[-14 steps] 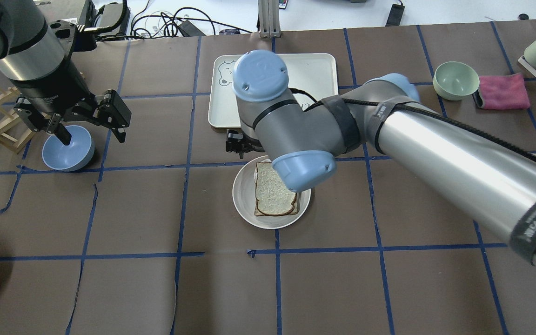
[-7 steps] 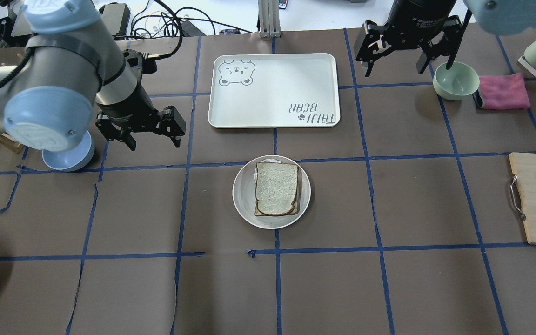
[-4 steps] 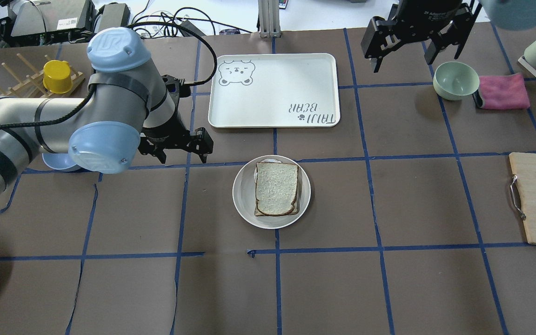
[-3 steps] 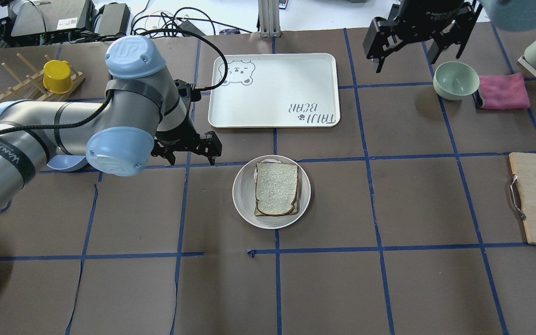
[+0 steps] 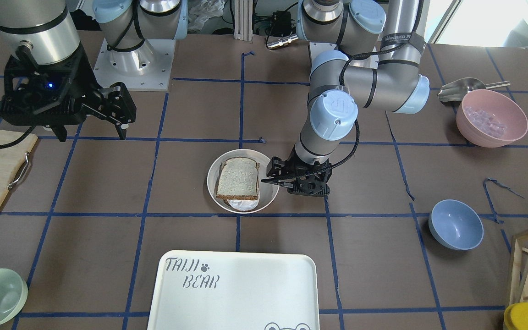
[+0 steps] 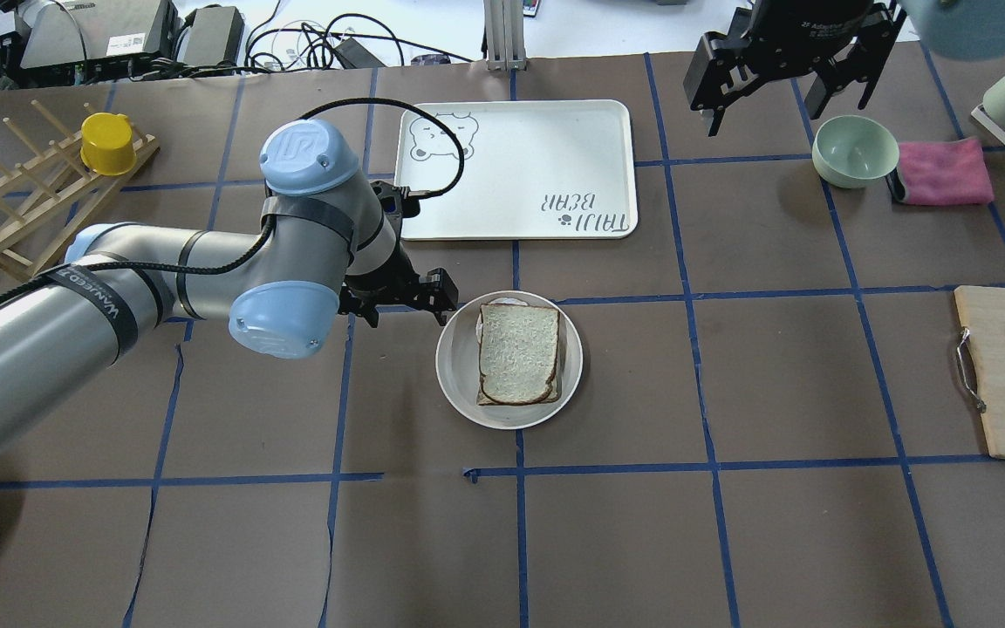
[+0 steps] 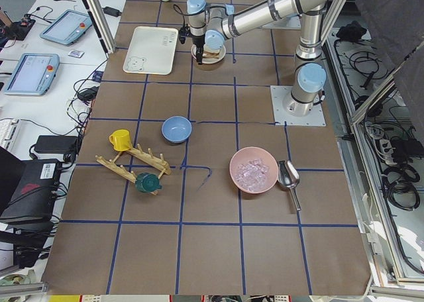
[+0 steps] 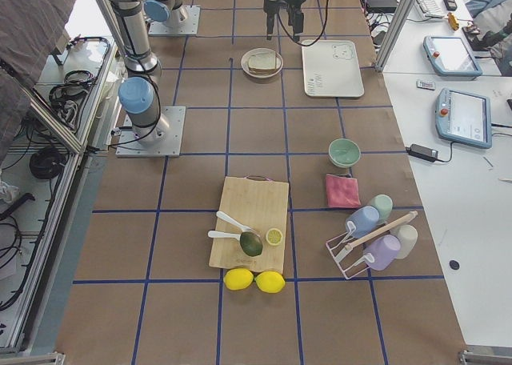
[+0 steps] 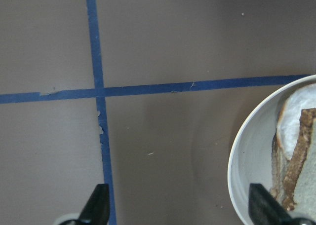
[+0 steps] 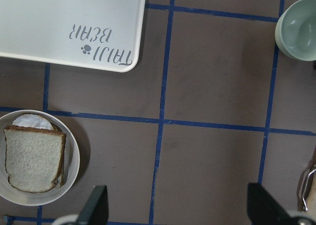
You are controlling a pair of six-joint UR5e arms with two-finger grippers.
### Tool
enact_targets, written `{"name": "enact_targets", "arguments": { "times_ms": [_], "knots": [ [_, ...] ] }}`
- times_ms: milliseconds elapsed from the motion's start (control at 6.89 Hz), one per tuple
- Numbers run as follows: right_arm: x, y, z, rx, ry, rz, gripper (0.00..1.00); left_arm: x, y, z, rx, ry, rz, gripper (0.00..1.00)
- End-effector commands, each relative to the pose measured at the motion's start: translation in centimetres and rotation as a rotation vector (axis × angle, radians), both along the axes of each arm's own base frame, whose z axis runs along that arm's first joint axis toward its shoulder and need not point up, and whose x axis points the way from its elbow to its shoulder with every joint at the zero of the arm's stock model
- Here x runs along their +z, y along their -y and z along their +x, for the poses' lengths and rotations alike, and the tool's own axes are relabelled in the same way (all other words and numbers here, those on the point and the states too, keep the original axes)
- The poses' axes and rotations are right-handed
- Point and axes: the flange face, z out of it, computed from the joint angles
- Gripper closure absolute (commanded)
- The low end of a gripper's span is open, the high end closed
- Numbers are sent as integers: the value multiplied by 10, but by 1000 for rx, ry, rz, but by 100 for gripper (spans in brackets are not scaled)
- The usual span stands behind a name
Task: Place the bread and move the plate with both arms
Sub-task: 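Reach the left gripper to the plate rim and grasp it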
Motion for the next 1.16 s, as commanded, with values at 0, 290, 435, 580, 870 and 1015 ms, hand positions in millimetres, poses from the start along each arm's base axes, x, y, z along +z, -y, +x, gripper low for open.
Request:
{"name": "enact_targets", "arguments": {
  "times_ms": [0, 290, 435, 580, 870, 1015],
  "knots": [
    [0, 1, -1, 1, -2, -4, 0, -28, -23, -10, -22, -3, 37, 21],
    [1, 1, 0, 6, 1, -8, 0, -40, -24, -13, -19, -8, 42, 24],
    [1, 1, -1, 7, 0, -8, 0, -43, -23, -14, -10, -9, 40, 25],
    [0, 1, -1, 7, -1, -7, 0, -47, -24, -16, -13, -9, 46, 31],
    [0, 3, -1, 10, -2, -11, 0, -50, -29, -25, -38, -8, 53, 79],
    [0, 3, -1, 11, -2, -11, 0, -51, -28, -26, -29, -9, 52, 100]
  ]
}}
